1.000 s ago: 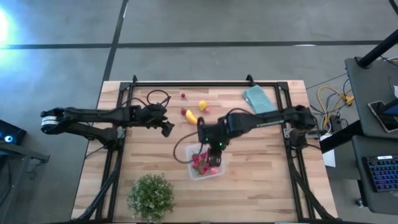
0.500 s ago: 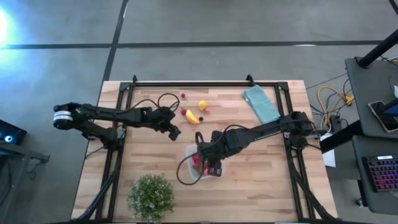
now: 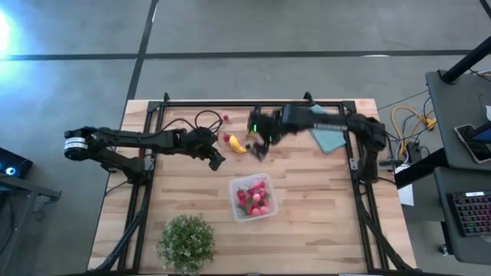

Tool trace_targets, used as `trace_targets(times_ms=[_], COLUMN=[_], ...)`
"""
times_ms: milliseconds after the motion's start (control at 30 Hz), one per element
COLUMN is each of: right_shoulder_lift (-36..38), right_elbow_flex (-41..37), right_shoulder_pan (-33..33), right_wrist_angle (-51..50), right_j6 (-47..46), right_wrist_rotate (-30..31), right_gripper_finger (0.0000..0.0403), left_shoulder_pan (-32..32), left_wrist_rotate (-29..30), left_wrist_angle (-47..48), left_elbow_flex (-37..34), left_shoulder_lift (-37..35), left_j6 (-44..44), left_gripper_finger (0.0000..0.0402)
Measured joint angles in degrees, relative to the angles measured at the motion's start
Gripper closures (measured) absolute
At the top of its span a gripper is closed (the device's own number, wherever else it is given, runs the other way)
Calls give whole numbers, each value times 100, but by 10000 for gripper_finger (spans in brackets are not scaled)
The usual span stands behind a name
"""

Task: Pick and placing Produce into tupperware
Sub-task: Put the peach into the transparent bin

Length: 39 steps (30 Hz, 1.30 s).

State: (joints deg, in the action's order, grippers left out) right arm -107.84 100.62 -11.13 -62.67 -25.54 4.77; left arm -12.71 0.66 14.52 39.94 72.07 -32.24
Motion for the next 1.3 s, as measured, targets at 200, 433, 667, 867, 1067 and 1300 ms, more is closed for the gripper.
trace_targets(times_ms=[200,433,667,867,1067,1300], right_shoulder_lift=[-393,-1080,-1387,-1406,-1728,-1885], right_elbow_flex=[-23,-24,-26,-44,-59,-59], right_shoulder_pan=[-764,-906,-1023,-1155,-1339,-1341], right_wrist_angle=[582,974,932,937,950,1096], right_j6=[1067,2011,2806,3278,3397,3563], right_wrist_rotate=[-154,-992,-1072,-924,-923,-926], right_gripper_finger=[138,138,140,141,152,174], left_shoulder_pan=[-34,-421,-890,-1019,-1067,-1071], left_wrist_rotate=[61,147,160,237,334,333], left_wrist_angle=[-12,140,122,-91,-383,-426], left_elbow_flex=[-2,-8,-22,-24,-24,-24], left_shoulder_lift=[0,97,290,471,685,932], left_j6=[723,1354,1313,1506,1507,1505], left_gripper_finger=[133,133,133,133,133,133])
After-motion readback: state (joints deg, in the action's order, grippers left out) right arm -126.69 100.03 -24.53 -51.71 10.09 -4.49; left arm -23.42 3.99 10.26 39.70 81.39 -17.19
